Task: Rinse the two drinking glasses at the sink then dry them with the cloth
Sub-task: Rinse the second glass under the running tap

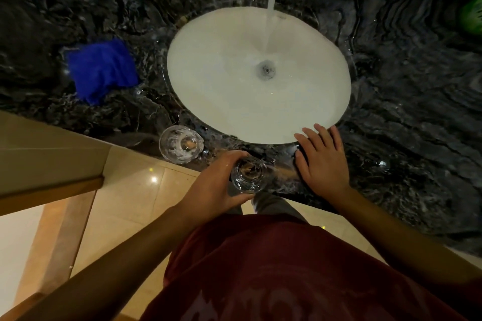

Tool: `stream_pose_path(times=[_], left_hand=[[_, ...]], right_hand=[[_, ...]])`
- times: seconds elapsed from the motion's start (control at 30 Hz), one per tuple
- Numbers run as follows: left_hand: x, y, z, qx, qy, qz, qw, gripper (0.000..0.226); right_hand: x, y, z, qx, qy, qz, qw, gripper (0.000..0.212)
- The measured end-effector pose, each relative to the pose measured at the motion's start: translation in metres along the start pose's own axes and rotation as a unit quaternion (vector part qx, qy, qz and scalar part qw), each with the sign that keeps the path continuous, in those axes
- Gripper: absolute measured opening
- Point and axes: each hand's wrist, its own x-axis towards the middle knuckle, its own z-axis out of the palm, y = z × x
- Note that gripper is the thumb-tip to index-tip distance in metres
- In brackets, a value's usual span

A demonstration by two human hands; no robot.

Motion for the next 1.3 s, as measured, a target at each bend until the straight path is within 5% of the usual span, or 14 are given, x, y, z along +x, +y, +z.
stream_pose_path(times=[0.13, 0.27, 0.43, 0.73, 1.13, 1.3], left_hand=[[-0.009, -0.002, -0.017, 0.058, 0.039, 0.035, 0.997, 0.08], [-0.026, -0.018, -0.04, 0.137, 0.171, 0.027, 0.975, 0.07], [-0.03, -0.055, -0.063, 0.215, 0.211, 0.004, 0.954, 0.087], [-0.012, -0.078, -0.043, 0.003, 0.226, -0.098, 0.969, 0.099], [0.047, -0.053, -0.091, -0.093, 0.227, -0.176, 0.953, 0.089], [0.138, -0.042, -0.097, -0.196, 0.153, -0.163, 0.955, 0.076]], right_hand=[[0.002, -0.003, 0.0, -0.01, -0.011, 0.004, 1.0, 0.037], [0.002, -0.002, -0.001, -0.008, -0.025, 0.007, 1.0, 0.04], [0.002, -0.001, -0.003, -0.005, -0.029, 0.008, 1.0, 0.041], [0.003, 0.003, -0.001, 0.011, -0.018, 0.009, 1.0, 0.04], [0.023, 0.0, -0.014, 0.026, -0.055, 0.027, 0.998, 0.039], [0.073, 0.006, -0.033, 0.221, -0.109, 0.166, 0.955, 0.029]])
